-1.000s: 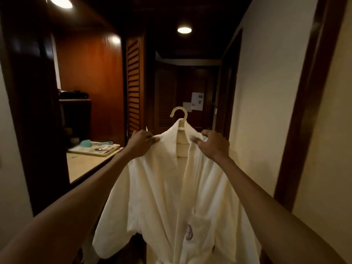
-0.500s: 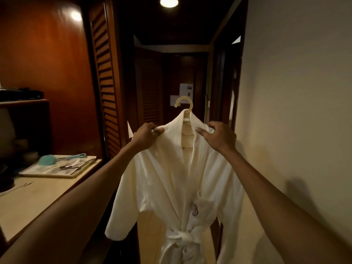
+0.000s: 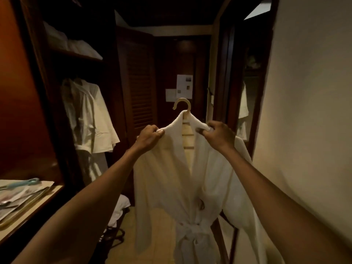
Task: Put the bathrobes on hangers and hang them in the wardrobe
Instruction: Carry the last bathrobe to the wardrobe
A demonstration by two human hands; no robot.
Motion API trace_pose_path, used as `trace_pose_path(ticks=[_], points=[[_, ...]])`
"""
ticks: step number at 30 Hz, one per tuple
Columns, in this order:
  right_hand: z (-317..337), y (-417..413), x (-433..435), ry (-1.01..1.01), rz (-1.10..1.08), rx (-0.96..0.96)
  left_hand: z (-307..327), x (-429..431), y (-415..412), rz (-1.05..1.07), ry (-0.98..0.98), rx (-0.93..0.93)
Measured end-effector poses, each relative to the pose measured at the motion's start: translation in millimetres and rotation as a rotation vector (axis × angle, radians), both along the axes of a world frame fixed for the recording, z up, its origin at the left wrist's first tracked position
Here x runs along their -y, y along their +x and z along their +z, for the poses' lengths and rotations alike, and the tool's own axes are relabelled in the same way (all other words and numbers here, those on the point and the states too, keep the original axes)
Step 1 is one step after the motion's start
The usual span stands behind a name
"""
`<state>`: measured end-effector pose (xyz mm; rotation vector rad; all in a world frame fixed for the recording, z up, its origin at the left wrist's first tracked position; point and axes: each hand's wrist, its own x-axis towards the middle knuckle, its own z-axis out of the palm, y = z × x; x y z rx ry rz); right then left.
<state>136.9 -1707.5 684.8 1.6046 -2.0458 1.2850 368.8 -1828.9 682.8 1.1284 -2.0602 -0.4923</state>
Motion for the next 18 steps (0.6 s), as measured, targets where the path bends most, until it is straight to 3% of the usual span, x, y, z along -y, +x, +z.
trace_pose_path(ticks=[11, 18], points=[[18, -71, 237, 0.057, 0.090, -0.063, -13, 239, -53, 0.144, -0.030, -0.110], [28, -84, 401, 0.084, 0.185, -0.050, 7, 366, -61, 0.196, -0.074, -0.062]])
